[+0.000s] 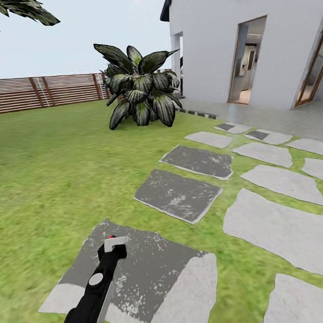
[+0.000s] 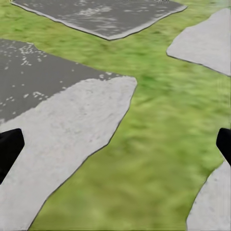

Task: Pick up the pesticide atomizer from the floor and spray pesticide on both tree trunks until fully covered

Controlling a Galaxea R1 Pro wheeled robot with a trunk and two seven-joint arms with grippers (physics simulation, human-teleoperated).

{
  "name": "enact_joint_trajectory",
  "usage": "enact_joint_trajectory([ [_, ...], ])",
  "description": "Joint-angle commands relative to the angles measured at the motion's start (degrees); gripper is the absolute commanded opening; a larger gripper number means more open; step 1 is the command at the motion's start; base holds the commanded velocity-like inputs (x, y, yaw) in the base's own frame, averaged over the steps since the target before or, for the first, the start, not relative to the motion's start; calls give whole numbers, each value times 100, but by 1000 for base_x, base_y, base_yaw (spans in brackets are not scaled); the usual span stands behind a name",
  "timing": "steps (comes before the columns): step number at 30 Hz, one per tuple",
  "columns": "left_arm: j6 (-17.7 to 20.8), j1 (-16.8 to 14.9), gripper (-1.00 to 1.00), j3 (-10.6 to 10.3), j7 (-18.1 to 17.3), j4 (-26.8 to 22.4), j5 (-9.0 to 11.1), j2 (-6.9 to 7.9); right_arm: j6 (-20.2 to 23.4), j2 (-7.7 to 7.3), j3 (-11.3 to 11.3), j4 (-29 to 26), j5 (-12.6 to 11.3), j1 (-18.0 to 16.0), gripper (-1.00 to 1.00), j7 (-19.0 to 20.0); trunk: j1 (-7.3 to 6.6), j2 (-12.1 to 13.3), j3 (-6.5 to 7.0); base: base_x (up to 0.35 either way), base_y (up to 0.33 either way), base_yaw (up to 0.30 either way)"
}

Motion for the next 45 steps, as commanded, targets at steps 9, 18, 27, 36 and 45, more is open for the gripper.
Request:
enact_joint_trajectory([
  [9, 0, 0, -100, -1, 0, 15, 0, -3, 0, 19, 3, 24, 0, 0, 100, 0, 0, 0, 0, 171, 292, 0],
  [18, 0, 0, -100, -2, 0, 30, 0, -2, 0, 23, 1, 27, 4, 0, 100, 0, 0, 0, 0, 169, 291, 0],
  [27, -18, 0, -100, -5, 0, 15, -7, -9, 0, 23, 1, 27, 2, 0, 100, 0, 0, 0, 0, 135, 216, 0],
  [36, -16, 0, -100, -4, 8, 17, -6, -9, 0, 23, 1, 27, 1, 0, 100, 0, 0, 0, 0, 180, 258, 0],
  [45, -18, 0, -100, -9, 9, 20, -1, -14, 0, 23, 1, 27, 2, 0, 100, 0, 0, 0, 0, 169, 278, 0],
])
